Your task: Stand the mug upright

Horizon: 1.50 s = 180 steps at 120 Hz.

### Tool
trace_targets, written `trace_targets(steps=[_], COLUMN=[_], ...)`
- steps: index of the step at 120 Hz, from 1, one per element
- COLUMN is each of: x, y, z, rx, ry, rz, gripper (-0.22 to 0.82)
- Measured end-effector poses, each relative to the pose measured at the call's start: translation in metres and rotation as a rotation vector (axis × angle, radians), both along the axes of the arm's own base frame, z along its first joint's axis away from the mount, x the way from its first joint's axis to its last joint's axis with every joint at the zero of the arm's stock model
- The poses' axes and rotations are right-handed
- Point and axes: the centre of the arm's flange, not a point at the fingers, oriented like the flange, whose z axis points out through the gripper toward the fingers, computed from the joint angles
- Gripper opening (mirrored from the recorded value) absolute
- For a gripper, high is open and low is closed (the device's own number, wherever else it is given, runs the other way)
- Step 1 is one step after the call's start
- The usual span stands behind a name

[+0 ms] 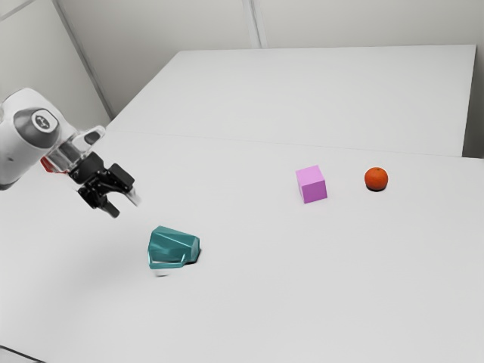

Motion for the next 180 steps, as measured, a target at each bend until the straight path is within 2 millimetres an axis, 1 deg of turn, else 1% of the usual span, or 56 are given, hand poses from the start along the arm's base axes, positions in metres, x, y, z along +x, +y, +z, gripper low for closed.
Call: trace_targets(steps=[7,18,34,42,50,60,81,88,92,104,109,116,124,132,142,152,167,174,180], x=[0.002,0.005,0.006,0.007,0.008,0.008,0.000,-0.002,-0.002,-0.001,-0.001,-0.001,0.000,0.000,-0.001,0.000,0.000,0.004,0.014], y=[-0.001,0.004,0.011,0.012,0.008,0.002,-0.009,-0.012,-0.013,-0.016,-0.017,-0.018,-0.019,-0.020,-0.023,-0.028,-0.037,-0.040,-0.040], z=[-0.020,-0.054,-0.085,-0.098,-0.108,-0.115,-0.128,-0.129,-0.130,-0.129,-0.129,-0.128,-0.125,-0.122,-0.116,-0.110,-0.095,-0.076,-0.054], rx=[-0.036,-0.113,-0.174,-0.200,-0.229,-0.264,-0.331,-0.351,-0.359,-0.375,-0.379,-0.382,-0.386,-0.392,-0.402,-0.414,-0.429,-0.421,-0.384], ry=[-0.002,-0.007,-0.026,-0.032,-0.040,-0.055,-0.074,-0.082,-0.087,-0.103,-0.109,-0.118,-0.133,-0.144,-0.160,-0.173,-0.203,-0.237,-0.269], rz=[0.023,0.076,0.106,0.108,0.103,0.093,0.086,0.080,0.075,0.055,0.047,0.036,0.022,0.008,-0.015,-0.040,-0.082,-0.117,-0.166], gripper=[0.60,0.60,0.60,0.60,0.60,0.60,0.60,0.59,0.52,0.25,0.16,0.06,-0.02,-0.07,-0.11,-0.14,-0.16,-0.16,-0.17])
